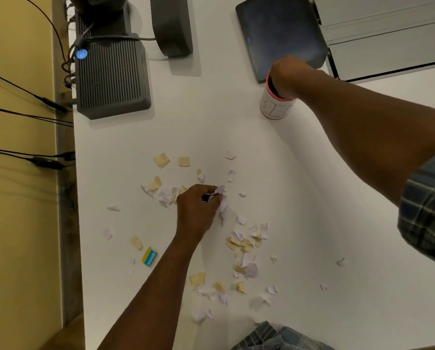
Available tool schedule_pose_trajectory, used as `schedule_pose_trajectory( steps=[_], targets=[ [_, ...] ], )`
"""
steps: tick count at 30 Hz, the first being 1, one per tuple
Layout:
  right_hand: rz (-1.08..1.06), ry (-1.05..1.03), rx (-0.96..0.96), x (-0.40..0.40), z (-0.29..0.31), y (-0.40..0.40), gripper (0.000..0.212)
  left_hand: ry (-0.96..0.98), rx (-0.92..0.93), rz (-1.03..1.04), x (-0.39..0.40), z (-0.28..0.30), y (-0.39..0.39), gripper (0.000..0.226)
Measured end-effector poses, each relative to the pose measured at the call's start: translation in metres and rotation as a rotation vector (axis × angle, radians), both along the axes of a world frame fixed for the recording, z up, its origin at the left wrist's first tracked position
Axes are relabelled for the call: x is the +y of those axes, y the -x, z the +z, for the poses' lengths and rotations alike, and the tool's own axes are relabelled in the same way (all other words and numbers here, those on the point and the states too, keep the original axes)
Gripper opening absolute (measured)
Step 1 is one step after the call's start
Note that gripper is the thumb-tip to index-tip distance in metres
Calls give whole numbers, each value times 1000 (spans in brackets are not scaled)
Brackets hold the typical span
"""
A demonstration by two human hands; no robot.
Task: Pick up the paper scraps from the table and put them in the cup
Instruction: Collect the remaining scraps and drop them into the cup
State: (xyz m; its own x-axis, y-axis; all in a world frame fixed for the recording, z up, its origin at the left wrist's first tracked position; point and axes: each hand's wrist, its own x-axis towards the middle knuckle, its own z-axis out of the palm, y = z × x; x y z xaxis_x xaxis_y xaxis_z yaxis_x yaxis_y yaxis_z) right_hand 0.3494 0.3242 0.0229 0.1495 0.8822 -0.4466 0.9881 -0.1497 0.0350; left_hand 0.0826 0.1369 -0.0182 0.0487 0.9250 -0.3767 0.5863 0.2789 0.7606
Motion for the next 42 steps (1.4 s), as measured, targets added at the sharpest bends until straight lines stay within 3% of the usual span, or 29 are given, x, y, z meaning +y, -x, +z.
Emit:
schedule_pose_trajectory(
  steps=[3,6,8,11,13,16,22,25,28,32,36,39,42],
  targets=[
    [24,-8,-85,-1,9,-4,39,0,-13,-28,9,6,-7,8],
    [40,-91,-77,-10,21,-11,32,11,-54,-14,23,16,-19,12],
    [-9,-226,-1,-30,22,-15,25,8,-120,-25,35,28,-31,8],
    [-160,-574,238,-87,15,-8,20,-18,-172,-85,61,48,-52,24],
    [-203,-601,347,-129,2,7,23,-92,-129,-115,81,57,-68,21],
    [-200,-460,504,-188,-21,36,30,-208,-90,-144,110,67,-95,4],
    [85,87,566,-267,-43,84,97,-404,92,-265,158,78,-148,19],
    [297,168,513,-290,-51,102,109,-421,180,-281,176,75,-171,20],
    [423,179,459,-306,-59,112,98,-428,251,-315,186,72,-186,19],
    [494,-14,414,-329,-72,114,49,-443,353,-449,191,65,-204,21],
    [505,-89,382,-346,-80,116,11,-387,522,-643,190,57,-215,41],
    [385,-115,443,-349,-79,115,10,-372,619,-740,189,48,-219,49],
    [433,-134,427,-349,-70,112,15,-341,691,-797,188,44,-222,54]
  ],
)
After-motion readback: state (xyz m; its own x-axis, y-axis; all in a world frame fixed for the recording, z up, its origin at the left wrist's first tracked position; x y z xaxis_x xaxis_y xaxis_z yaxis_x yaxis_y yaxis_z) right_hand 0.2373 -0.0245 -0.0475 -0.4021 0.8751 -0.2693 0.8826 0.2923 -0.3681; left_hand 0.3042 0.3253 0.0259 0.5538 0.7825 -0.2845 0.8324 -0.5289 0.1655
